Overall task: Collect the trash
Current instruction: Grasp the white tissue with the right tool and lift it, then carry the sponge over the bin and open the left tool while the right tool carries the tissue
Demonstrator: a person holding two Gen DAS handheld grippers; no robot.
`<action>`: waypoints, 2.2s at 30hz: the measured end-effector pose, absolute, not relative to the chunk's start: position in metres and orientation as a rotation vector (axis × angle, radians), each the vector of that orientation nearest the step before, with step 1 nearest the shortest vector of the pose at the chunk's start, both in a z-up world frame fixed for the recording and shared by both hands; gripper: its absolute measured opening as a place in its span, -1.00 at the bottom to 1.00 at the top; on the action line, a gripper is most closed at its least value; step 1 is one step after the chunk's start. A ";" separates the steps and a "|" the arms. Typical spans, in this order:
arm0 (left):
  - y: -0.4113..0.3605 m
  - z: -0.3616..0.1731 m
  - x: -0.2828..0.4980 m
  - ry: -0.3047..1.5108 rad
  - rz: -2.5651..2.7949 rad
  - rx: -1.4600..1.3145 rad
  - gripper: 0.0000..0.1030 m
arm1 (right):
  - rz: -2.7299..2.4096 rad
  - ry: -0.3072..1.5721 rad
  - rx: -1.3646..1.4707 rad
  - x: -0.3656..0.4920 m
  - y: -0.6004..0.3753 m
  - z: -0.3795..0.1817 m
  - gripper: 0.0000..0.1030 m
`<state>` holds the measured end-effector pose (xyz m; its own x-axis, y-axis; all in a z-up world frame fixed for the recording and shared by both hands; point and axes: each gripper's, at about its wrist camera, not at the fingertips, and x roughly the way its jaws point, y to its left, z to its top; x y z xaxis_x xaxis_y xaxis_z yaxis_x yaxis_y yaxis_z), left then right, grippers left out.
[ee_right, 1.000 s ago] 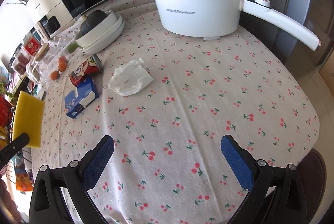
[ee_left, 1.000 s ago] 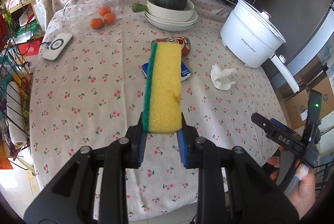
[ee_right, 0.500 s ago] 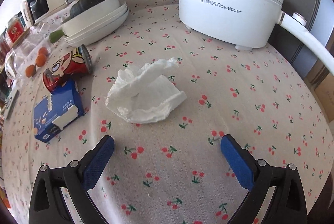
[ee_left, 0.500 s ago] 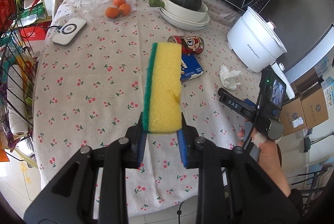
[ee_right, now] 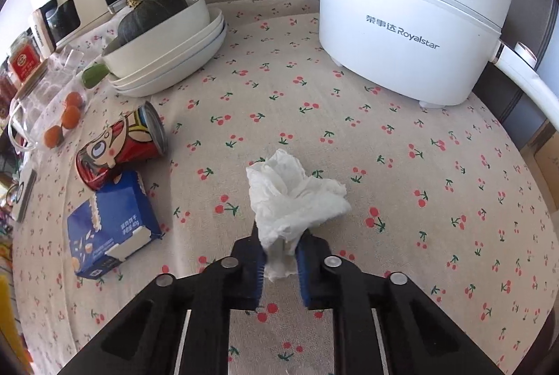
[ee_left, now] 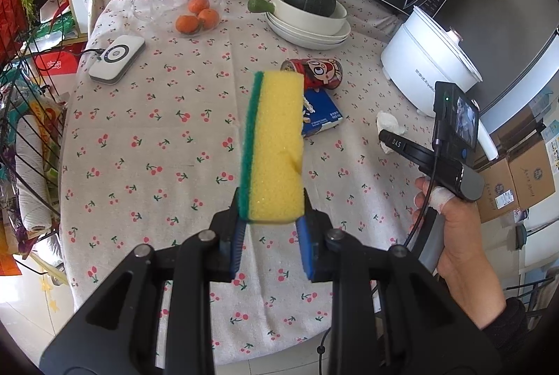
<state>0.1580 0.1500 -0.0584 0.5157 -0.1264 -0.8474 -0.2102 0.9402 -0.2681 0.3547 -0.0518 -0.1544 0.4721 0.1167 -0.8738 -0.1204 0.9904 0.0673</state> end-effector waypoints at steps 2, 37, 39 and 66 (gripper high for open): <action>0.146 -0.057 0.157 1.032 0.046 -0.352 -0.44 | 0.165 1.072 -0.024 0.347 -0.051 -0.149 -0.81; 0.024 -0.066 0.124 1.099 -0.184 -0.217 -0.44 | 0.257 1.033 0.123 0.143 -0.227 -0.062 -0.82; 0.017 -0.066 0.122 1.102 -0.198 -0.196 -0.44 | 0.260 1.023 0.133 0.137 -0.234 -0.060 -0.82; -0.174 -0.100 0.099 1.181 -0.562 0.076 -0.44 | 0.054 1.079 0.226 0.069 -0.397 -0.101 -0.81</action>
<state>0.0989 -0.1738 -0.1004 0.2599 -0.3757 -0.8895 0.4530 0.8610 -0.2313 0.0691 -0.3971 -0.1006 0.4737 0.1538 -0.8672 0.0665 0.9756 0.2094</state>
